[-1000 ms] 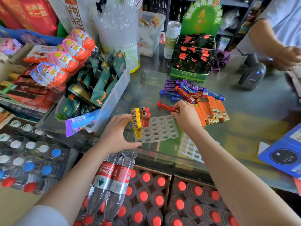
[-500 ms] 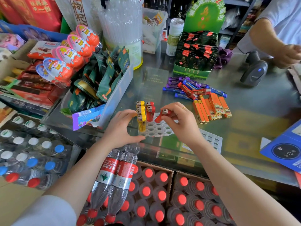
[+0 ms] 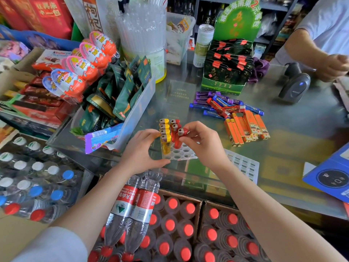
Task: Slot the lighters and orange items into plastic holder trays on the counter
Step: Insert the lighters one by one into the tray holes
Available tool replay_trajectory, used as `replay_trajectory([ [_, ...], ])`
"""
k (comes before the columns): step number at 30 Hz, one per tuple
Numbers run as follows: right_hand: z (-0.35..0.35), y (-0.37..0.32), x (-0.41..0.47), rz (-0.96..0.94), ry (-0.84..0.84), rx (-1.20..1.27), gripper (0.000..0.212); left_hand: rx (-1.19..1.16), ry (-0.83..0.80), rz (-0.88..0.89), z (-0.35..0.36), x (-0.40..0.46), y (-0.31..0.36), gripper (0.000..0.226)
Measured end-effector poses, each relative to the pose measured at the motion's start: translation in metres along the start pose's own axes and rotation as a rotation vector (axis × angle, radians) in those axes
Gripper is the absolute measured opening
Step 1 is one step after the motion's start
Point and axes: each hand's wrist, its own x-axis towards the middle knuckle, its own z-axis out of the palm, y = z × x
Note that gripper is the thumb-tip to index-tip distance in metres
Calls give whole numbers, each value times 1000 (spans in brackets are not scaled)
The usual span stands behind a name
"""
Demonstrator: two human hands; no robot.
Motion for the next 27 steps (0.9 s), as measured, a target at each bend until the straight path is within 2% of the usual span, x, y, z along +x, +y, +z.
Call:
replay_trajectory([
  [6, 8, -1, 2, 3, 29, 33, 18, 0, -2, 8, 0, 0, 0, 71],
  [10, 13, -1, 7, 0, 69, -27, 15, 15, 4, 15, 1, 0, 0, 71],
  [13, 6, 1, 4, -10, 82, -123, 15, 1, 7, 11, 1, 0, -1, 71],
  [16, 0, -2, 1, -96, 14, -245, 15, -4, -8, 6, 1, 0, -1, 72],
  [19, 2, -8, 6, -73, -31, -354, 13, -3, -12, -1, 1, 0, -1, 73],
  [22, 8, -10, 10, -66, -7, -456, 15, 5, -24, -2, 0, 0, 0, 72],
  [24, 10, -8, 8, -66, -20, -428, 17, 13, -30, -5, 0, 0, 1, 70],
  [27, -1, 2, 3, 20, -84, -379, 32, 20, -41, -6, 0, 0, 2, 71],
])
